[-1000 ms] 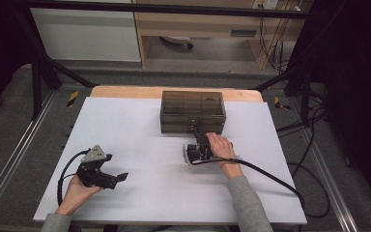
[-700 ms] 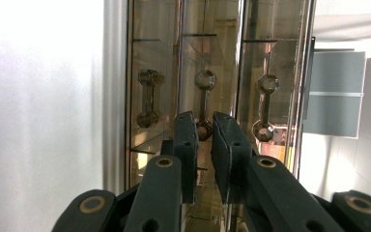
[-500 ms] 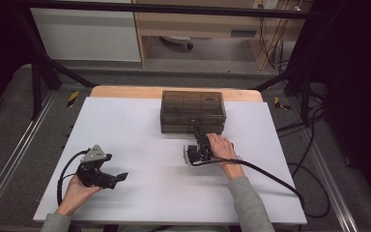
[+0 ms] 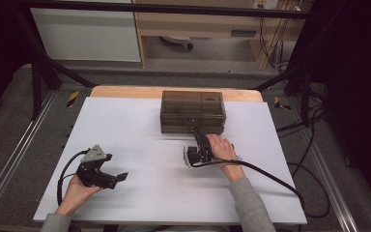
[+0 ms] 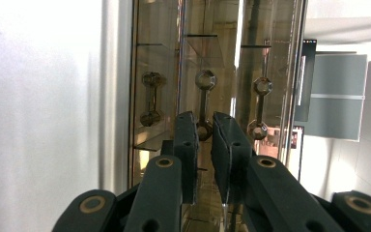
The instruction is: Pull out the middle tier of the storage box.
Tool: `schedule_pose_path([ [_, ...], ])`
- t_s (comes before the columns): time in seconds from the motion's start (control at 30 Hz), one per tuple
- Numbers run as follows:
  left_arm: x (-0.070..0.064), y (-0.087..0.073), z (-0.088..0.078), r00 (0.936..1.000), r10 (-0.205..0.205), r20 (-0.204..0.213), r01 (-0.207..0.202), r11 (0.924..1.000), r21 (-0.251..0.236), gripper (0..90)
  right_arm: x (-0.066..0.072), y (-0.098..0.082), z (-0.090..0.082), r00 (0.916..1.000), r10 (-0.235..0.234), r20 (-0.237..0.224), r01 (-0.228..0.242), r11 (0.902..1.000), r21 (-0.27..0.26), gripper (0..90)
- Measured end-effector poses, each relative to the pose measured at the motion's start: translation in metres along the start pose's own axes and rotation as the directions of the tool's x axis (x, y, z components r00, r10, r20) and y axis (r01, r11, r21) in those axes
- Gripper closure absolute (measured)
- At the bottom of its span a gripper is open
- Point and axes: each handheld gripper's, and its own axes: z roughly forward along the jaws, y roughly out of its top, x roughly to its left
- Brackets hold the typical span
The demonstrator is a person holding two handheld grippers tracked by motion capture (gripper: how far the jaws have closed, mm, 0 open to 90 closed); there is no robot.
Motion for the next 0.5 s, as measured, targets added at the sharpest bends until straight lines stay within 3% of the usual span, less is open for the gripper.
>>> schedule_pose_path([
  [0.5,-0.0002,0.0001,0.0001,1.0000,0.001,0.000,-0.001,1.0000,0.002,2.3,0.0032,0.0009,-0.0049,0.9999,0.000,-0.015,0.000,1.0000,-0.003,81.3],
])
